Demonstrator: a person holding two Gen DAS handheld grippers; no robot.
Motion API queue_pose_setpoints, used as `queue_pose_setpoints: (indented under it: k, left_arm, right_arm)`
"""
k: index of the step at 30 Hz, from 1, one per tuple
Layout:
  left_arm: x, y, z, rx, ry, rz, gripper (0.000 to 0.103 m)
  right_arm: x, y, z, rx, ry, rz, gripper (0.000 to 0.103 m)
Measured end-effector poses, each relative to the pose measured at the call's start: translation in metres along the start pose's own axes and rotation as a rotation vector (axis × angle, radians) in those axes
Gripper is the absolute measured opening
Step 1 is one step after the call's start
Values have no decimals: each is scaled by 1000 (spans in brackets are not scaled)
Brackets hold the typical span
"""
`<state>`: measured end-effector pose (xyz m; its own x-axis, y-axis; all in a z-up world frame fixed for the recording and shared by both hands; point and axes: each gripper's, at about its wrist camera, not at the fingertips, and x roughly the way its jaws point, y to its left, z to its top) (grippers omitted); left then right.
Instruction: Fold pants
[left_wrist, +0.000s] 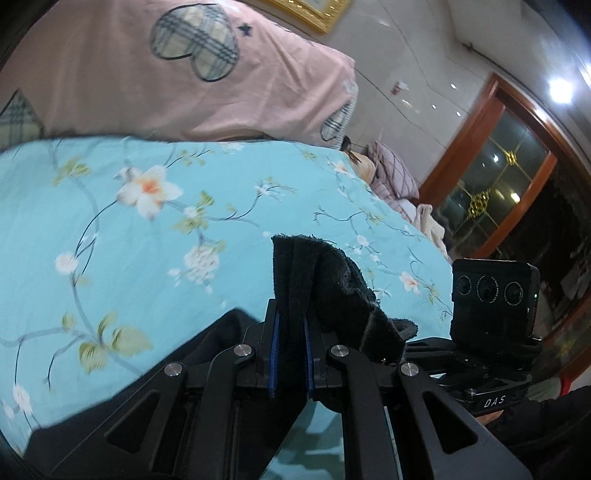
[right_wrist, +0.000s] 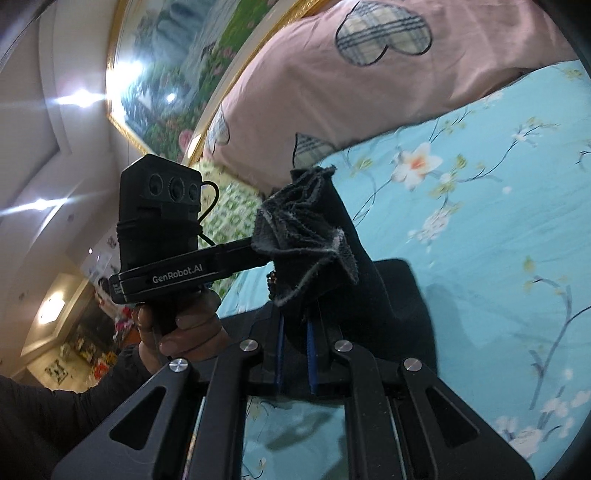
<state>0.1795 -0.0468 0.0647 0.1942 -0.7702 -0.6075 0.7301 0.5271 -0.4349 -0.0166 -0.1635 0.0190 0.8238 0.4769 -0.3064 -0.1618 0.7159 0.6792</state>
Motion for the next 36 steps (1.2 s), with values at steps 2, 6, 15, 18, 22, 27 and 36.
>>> queue_pose_setpoints:
  k: [2, 6, 15, 18, 22, 27, 36]
  left_arm:
    - [-4, 7, -8, -20, -5, 5, 9]
    - [-10, 24, -25, -66, -11, 16, 9]
    - [-14, 60, -63, -165, -6, 60, 10]
    - [-13, 68, -74, -191, 2, 81, 10]
    - [-12, 75, -85, -215, 15, 115, 10]
    - [-21, 83, -97, -258, 22, 182, 11]
    - [-87, 83, -132, -364, -100, 347, 23]
  right_arm:
    - [11, 3, -3, -8, 28, 2, 11]
    - [31, 2, -9, -19, 77, -2, 11]
    - [69, 0, -26, -37, 188, -29, 11]
    - [80, -2, -31, -45, 218, -42, 11]
    - [94, -2, -38, -64, 259, -80, 11]
    - [107, 0, -45, -94, 305, -140, 13]
    - [112, 22, -49, -150, 327, -194, 40]
